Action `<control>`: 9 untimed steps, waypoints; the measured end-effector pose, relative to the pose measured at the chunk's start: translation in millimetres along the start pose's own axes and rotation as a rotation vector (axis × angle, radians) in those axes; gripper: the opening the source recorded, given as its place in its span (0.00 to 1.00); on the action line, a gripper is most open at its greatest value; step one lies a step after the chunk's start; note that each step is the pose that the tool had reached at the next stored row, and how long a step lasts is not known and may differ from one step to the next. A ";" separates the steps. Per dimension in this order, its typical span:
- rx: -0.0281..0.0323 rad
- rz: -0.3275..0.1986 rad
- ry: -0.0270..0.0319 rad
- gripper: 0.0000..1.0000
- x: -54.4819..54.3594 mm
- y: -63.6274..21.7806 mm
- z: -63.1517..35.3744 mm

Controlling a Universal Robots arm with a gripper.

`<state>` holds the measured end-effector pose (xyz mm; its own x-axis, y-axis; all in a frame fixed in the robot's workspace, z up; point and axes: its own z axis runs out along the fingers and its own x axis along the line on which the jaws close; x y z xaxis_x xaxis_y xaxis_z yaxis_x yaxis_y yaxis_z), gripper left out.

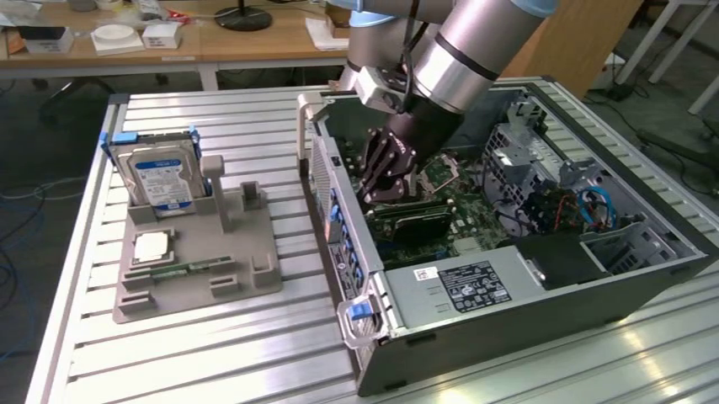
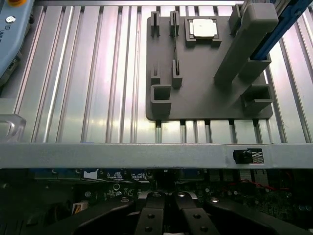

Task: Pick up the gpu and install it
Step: 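Press down on the gpu until it lock into place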

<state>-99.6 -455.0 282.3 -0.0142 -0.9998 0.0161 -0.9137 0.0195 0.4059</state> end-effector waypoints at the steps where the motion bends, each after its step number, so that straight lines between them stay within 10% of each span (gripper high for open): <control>1: 0.0000 0.000 -0.0001 0.10 0.0 0.0 0.0; 9: -0.0008 0.000 -0.0001 0.10 0.0 -0.6 1.4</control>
<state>-99.6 -455.0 280.7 -0.0143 -0.9998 0.0161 -0.9134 0.0196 0.4065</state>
